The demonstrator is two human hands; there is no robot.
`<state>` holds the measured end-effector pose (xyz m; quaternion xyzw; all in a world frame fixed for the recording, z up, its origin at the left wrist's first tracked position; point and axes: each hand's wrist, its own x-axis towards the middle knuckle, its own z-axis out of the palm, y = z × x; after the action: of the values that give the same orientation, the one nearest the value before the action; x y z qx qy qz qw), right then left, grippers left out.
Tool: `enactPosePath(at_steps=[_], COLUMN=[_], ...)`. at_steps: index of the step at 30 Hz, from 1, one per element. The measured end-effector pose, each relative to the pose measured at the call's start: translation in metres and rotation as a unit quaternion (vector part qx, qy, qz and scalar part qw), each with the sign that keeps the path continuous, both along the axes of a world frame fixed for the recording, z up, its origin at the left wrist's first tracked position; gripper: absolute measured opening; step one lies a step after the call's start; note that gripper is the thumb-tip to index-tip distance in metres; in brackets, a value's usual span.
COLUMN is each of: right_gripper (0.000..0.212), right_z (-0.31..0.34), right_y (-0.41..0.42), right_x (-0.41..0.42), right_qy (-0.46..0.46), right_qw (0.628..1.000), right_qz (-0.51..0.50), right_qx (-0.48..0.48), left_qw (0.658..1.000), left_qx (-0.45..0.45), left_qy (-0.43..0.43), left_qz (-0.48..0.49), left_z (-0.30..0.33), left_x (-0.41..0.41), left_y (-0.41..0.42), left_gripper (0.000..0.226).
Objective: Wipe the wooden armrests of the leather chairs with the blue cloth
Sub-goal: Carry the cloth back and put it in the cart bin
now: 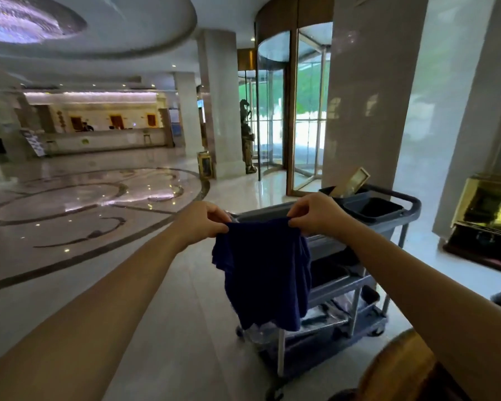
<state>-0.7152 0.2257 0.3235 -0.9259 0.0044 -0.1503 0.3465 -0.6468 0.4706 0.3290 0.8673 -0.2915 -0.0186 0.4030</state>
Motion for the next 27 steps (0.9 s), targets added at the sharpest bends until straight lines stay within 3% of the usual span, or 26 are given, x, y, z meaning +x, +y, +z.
enactPosePath(at_steps=[5, 12, 27], right_gripper=[0.012, 0.006, 0.005], right_z=[0.015, 0.024, -0.017], right_y=[-0.009, -0.044, -0.173], right_x=[0.097, 0.204, 0.393], right_qy=[-0.003, -0.003, 0.033], right_qw=[0.998, 0.989, 0.967], right_qz=[-0.055, -0.149, -0.254], right_qx=[-0.001, 0.005, 0.006], left_qw=[0.999, 0.989, 0.970], left_qx=[0.020, 0.036, 0.035], left_qy=[-0.009, -0.018, 0.038], left_qz=[-0.049, -0.143, -0.238], left_z=[0.018, 0.033, -0.023], left_x=[0.130, 0.277, 0.508], left_y=[-0.019, -0.079, -0.247], left_gripper=[0.013, 0.014, 0.010])
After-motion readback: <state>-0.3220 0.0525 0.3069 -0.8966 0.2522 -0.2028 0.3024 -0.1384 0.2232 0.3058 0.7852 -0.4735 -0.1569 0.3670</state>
